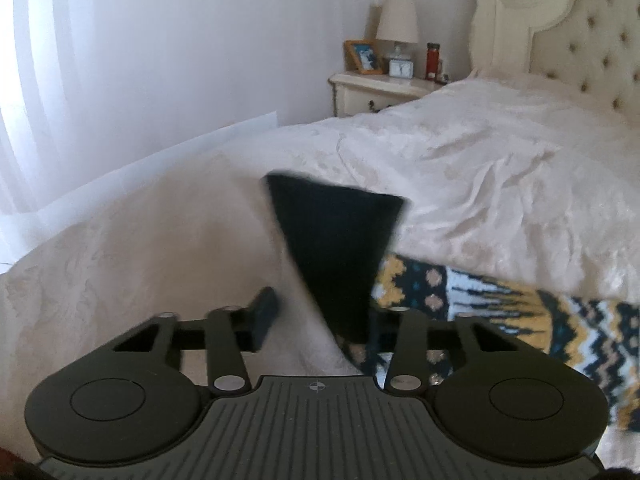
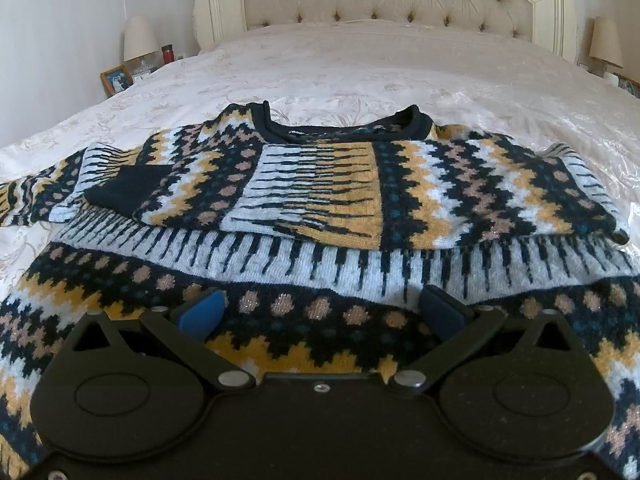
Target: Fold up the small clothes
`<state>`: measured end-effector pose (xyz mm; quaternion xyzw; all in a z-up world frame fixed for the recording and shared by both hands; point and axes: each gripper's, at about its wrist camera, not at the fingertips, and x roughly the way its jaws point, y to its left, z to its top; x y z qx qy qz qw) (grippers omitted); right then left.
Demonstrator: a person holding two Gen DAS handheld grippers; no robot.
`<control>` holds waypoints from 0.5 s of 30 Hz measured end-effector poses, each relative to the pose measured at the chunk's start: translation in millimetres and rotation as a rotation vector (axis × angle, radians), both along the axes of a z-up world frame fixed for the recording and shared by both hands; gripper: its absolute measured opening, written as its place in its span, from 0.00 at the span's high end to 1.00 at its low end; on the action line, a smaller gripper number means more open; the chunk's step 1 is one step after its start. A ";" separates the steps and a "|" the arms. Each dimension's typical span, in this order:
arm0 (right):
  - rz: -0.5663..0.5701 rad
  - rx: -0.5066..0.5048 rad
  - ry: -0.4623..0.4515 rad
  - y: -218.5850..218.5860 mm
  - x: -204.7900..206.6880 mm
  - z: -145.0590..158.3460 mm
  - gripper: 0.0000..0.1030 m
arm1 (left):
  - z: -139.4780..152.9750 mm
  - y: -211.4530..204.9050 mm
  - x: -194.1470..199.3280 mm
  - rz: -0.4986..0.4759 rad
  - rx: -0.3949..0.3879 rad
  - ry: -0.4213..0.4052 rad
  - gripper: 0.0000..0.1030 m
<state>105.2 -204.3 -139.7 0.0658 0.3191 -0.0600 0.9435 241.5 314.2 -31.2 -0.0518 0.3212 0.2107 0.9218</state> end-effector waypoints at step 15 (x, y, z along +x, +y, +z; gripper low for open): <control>0.005 0.097 -0.044 -12.6 -7.2 1.3 0.00 | 89.7 -89.8 -10.0 -0.231 -0.115 -0.191 0.94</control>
